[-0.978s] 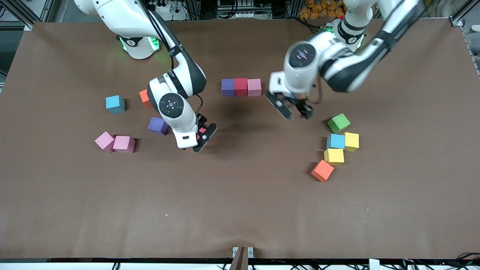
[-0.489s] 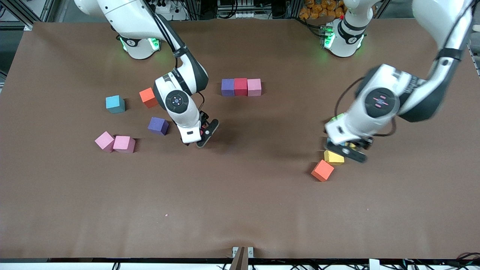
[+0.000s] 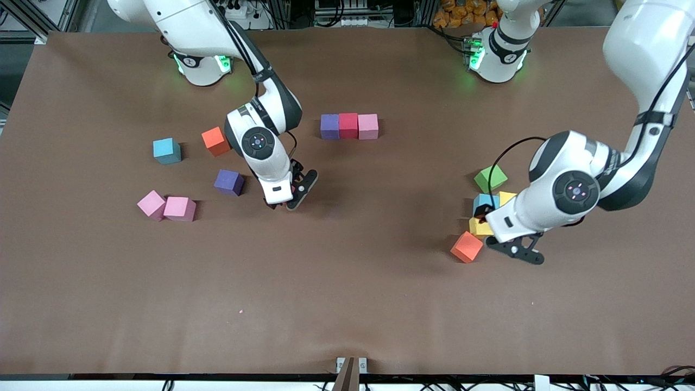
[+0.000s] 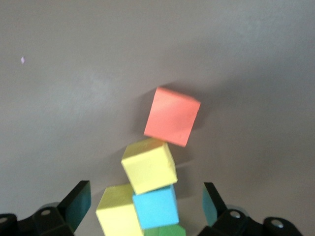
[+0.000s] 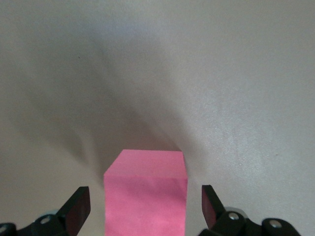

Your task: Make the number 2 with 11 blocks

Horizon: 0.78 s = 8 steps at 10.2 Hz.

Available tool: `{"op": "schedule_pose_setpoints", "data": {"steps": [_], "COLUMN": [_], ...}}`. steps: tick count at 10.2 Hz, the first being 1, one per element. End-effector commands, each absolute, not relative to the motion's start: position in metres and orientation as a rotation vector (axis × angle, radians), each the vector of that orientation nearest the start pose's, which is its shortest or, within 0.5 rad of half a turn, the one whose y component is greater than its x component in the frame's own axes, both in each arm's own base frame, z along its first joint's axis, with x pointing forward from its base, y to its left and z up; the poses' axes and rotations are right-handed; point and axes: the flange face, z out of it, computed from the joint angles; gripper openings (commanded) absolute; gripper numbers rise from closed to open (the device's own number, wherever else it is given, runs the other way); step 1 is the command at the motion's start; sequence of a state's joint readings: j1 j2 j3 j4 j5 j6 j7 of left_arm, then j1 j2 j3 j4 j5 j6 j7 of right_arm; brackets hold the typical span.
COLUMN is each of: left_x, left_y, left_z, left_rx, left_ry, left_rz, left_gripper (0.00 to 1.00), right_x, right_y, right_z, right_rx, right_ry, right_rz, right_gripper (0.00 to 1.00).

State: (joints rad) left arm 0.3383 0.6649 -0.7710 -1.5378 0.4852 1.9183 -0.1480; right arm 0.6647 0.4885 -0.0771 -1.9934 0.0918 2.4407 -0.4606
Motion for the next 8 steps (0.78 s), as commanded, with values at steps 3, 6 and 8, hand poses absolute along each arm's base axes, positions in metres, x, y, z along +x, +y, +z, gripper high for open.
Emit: {"op": "schedule_pose_setpoints", "data": {"steps": [3,6,8], "left_x": [0.683,0.696,0.7], "left_y": [-0.216,-0.218,-0.218], "left_z": [0.292,0.286,0.272], "left_rx": [-2.949,-2.964,-2.961], "left_ry": [0.686,0.735,0.818], "left_rz": [0.078,0.042,0.023], "left_gripper": [1.0,1.0,1.0], "right_x": [0.496,0.495,0.493], "right_y": [0.333,0.332,0.342], "right_z": [0.202,0.194,0.199], "right_rx": [-2.748,-2.749,-2.739], "right_ry": [-1.483,-1.485,-1.507], "right_rz": [0.072,0.083,0.062], "right_gripper": [1.0,0.82,0.47]}}
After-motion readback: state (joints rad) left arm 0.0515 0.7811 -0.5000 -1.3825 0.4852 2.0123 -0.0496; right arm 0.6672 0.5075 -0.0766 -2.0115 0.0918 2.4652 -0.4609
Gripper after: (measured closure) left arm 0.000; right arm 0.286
